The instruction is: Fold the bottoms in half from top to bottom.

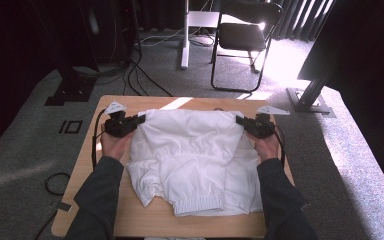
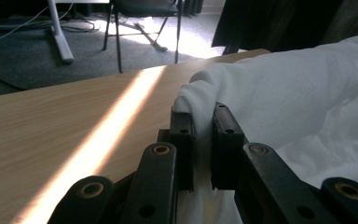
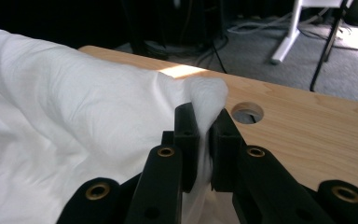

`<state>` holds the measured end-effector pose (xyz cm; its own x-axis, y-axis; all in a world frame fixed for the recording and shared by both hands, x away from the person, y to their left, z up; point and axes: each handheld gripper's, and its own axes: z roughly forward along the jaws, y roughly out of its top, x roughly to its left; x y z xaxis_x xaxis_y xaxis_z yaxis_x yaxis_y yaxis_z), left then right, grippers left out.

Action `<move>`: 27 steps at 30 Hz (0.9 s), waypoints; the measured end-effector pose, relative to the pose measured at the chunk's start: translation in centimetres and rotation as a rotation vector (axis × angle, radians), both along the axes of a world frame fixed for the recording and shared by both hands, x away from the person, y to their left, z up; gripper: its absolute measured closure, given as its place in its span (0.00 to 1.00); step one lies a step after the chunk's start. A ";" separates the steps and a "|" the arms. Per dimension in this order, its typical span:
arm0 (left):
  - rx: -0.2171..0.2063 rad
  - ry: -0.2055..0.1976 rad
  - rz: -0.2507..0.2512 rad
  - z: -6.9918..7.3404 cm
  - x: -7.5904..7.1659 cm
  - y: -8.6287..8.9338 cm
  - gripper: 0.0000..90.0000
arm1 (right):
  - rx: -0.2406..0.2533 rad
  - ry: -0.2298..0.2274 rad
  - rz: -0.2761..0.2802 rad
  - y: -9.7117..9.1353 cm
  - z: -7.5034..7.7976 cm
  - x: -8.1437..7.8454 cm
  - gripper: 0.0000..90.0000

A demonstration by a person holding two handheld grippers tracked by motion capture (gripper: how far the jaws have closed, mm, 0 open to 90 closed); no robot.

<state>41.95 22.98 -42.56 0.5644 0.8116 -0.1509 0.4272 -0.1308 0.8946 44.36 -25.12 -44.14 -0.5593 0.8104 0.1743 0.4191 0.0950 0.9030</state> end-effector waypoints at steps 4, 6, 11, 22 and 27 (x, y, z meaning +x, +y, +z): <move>-0.004 -0.030 -0.046 -0.1 -4.0 0.9 0.92 | 0.005 -0.050 0.066 -0.8 0.4 -3.7 0.93; -0.003 -0.033 -0.065 -0.3 -5.9 1.2 0.92 | 0.007 -0.072 0.096 -1.1 0.4 -5.6 0.93; 0.001 -0.027 -0.109 -1.2 -10.0 1.4 0.91 | -0.004 -0.098 0.138 -1.7 -0.3 -9.9 0.93; 0.012 0.145 -0.180 -6.8 -15.2 1.1 0.90 | -0.015 0.003 0.149 -2.6 -5.5 -16.5 0.92; 0.148 0.243 -0.212 -9.6 -15.3 -0.6 0.90 | -0.057 0.126 0.139 -2.4 -9.4 -18.6 0.93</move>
<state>26.68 22.38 -52.19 0.6847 0.7034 -0.1909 0.5749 -0.3603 0.7346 25.79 -27.52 -53.52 -0.6434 0.7372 0.2062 0.5079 0.2096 0.8355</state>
